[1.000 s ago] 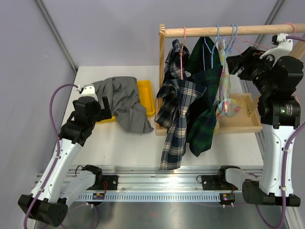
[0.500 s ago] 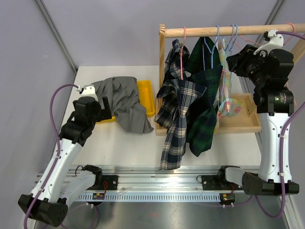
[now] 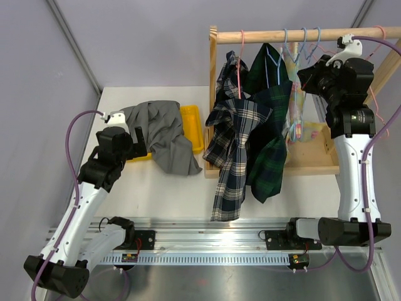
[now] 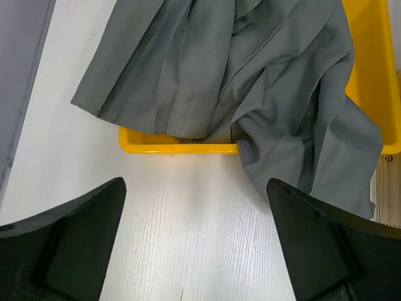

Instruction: Remove the skirt from the hanger

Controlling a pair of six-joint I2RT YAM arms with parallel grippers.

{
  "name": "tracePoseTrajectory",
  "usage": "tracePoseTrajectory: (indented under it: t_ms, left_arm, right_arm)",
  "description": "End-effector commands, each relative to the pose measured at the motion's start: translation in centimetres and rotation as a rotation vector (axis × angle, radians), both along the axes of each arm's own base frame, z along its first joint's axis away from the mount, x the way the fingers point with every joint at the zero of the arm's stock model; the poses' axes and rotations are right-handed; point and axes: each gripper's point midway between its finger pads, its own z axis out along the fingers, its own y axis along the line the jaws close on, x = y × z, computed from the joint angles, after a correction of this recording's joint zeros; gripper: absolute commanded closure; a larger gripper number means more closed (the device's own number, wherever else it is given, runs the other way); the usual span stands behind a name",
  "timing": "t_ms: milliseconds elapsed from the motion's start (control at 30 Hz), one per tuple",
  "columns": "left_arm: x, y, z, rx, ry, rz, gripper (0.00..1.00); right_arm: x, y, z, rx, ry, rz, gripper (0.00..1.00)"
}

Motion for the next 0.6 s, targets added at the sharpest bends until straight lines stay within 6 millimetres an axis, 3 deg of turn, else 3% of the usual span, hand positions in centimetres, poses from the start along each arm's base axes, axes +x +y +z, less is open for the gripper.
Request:
tracePoseTrajectory:
  t_ms: [0, 100, 267, 300, 367, 400, 433, 467, 500, 533, 567]
  left_arm:
    - [0.6, -0.4, 1.1, -0.01, -0.052, -0.024, 0.01]
    - [0.6, -0.6, 1.6, -0.015, -0.069, -0.04, 0.01]
    - [0.7, -1.2, 4.7, -0.027, -0.113, -0.059, 0.01]
    - [1.0, -1.6, 7.5, -0.045, -0.17, -0.069, 0.01]
    - [1.1, -3.5, 10.0, -0.048, -0.199, -0.118, 0.01]
    - [1.0, -4.2, 13.6, -0.06, -0.27, -0.132, 0.01]
    - [1.2, -7.0, 14.7, -0.053, -0.268, -0.205, 0.01]
    - [1.1, -7.4, 15.9, -0.019, -0.279, -0.203, 0.01]
    - [0.0, -9.6, 20.2, -0.056, -0.358, -0.273, 0.01]
    - [0.1, -10.9, 21.3, -0.053, -0.363, -0.299, 0.01]
    - [0.6, -12.7, 21.1, -0.031, -0.331, -0.337, 0.01]
  right_arm:
    - [1.1, -1.0, -1.0, -0.012, 0.032, -0.051, 1.0]
    - [0.3, -1.5, 0.5, -0.027, -0.004, -0.081, 1.0]
    - [-1.7, -3.5, 3.6, -0.091, -0.054, -0.179, 1.0]
    - [-2.4, -4.1, 4.6, -0.103, -0.068, -0.215, 1.0]
    - [-3.6, -4.6, 5.9, -0.105, -0.099, -0.247, 1.0]
    - [-4.1, -4.7, 6.3, -0.106, -0.108, -0.254, 1.0]
    - [-4.6, -4.9, 6.3, -0.105, -0.101, -0.267, 1.0]
    - [-5.0, -5.0, 6.5, -0.105, -0.104, -0.271, 1.0]
    - [-6.0, -5.0, 6.7, -0.107, -0.102, -0.275, 1.0]
    - [-6.5, -5.3, 6.7, -0.108, -0.1, -0.29, 1.0]
    - [-7.0, -5.3, 6.6, -0.109, -0.098, -0.295, 1.0]
